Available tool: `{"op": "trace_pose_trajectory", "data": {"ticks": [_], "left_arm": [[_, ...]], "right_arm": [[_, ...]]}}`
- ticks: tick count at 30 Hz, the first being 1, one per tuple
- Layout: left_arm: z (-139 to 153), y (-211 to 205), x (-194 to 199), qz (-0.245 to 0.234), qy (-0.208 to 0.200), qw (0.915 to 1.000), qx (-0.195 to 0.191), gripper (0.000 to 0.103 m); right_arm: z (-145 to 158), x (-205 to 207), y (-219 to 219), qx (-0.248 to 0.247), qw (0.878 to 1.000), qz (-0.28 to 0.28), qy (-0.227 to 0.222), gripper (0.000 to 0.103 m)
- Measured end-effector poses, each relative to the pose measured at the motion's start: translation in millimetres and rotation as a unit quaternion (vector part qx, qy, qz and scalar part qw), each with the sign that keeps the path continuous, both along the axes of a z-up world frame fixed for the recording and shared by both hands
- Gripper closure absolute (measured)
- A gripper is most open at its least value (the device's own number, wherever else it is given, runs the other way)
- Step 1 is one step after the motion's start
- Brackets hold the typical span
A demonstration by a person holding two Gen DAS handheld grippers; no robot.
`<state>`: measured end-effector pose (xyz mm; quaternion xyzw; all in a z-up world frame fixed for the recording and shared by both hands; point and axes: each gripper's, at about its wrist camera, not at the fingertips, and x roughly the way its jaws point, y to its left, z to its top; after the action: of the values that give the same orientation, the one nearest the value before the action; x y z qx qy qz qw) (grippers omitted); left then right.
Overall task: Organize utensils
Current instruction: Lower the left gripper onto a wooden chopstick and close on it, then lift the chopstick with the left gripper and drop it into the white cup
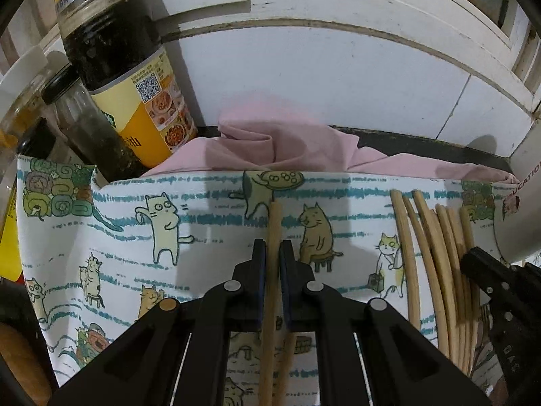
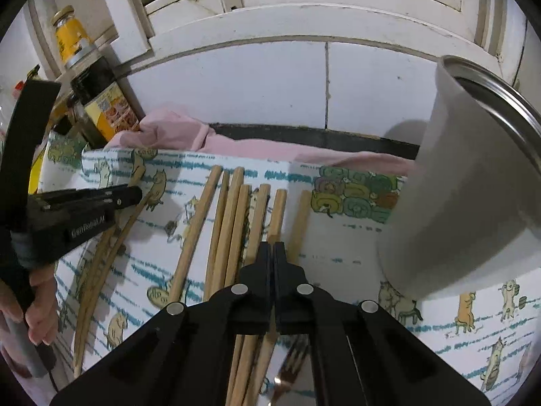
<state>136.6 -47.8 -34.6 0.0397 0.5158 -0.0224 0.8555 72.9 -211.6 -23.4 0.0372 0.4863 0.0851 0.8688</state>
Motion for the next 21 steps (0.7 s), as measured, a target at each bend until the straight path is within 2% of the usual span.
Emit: {"op": "trace_pose_trajectory", "data": {"ticks": [7, 11, 12, 14, 16, 18, 21], "left_arm": [[0.5, 2.7, 5.0, 0.005, 0.002, 1.0000, -0.007, 0.093], [-0.8, 8.3, 8.1, 0.001, -0.003, 1.0000, 0.004, 0.089], [-1.7, 8.7, 6.9, 0.000, -0.004, 1.0000, 0.007, 0.089], [-0.2, 8.5, 4.9, -0.008, -0.003, 0.9999, 0.006, 0.096], [7.4, 4.7, 0.7, -0.029, -0.008, 0.9995, -0.013, 0.096], [22.4, 4.2, -7.0, -0.031, -0.036, 0.9984, -0.031, 0.096], [55.6, 12.4, -25.4, -0.045, -0.111, 0.9902, -0.072, 0.097]], "right_arm": [[-8.2, 16.3, 10.1, -0.031, 0.999, -0.008, -0.003, 0.095], [-9.3, 18.3, 17.1, -0.062, 0.998, -0.001, -0.024, 0.094], [-9.2, 16.9, 16.5, -0.062, 0.998, -0.003, -0.024, 0.094], [-8.1, 15.5, 14.4, -0.051, 0.999, -0.002, -0.020, 0.094], [-5.4, 14.0, 9.9, -0.018, 1.000, 0.010, -0.014, 0.094], [5.4, 7.9, 2.9, 0.020, 0.999, 0.015, -0.025, 0.095], [35.4, -11.3, -4.2, 0.043, 0.995, 0.025, -0.084, 0.095]]}}
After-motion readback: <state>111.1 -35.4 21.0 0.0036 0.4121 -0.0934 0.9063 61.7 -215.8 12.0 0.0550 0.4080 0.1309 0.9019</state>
